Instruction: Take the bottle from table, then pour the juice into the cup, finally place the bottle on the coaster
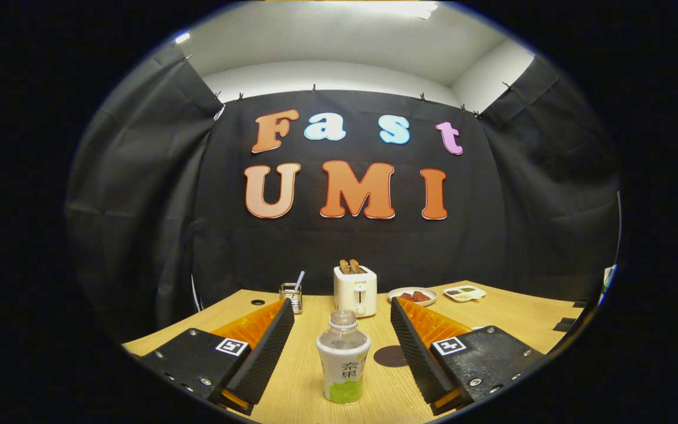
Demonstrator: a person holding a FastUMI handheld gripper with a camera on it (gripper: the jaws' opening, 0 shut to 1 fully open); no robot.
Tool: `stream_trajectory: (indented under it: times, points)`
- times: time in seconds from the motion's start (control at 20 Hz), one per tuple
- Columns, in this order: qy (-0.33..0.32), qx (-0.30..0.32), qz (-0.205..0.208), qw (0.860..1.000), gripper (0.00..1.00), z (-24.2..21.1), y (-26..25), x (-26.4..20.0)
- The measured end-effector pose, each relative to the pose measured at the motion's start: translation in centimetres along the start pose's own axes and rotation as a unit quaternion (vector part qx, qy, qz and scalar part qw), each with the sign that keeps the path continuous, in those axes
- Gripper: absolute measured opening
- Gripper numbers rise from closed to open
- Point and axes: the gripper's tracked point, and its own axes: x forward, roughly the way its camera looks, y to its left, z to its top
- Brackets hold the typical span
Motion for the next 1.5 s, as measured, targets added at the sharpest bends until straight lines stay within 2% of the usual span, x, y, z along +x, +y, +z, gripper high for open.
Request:
stream_trajectory:
  times: [0.4, 0.65, 0.85, 0.95, 1.05, 1.2, 1.4, 1.5]
  points:
    - [0.094, -0.028, 0.002, 0.995, 0.98, -9.1, 0.1, 2.0]
    - [0.13, -0.002, 0.015, 0.991, 0.98, -12.0, 0.7, 2.5]
    - [0.142, -0.012, 0.011, 0.99, 0.97, -13.1, 0.2, 2.6]
    - [0.15, -0.005, 0.016, 0.989, 0.92, -13.9, 0.0, 2.6]
    - [0.156, -0.012, 0.022, 0.988, 0.84, -14.5, 0.2, 2.6]
    - [0.159, -0.002, 0.017, 0.987, 0.66, -14.7, -0.1, 2.8]
    - [0.154, 0.035, 0.037, 0.987, 0.58, -14.3, 0.6, 2.9]
    - [0.145, 0.072, 0.05, 0.986, 0.58, -13.3, 0.8, 3.1]
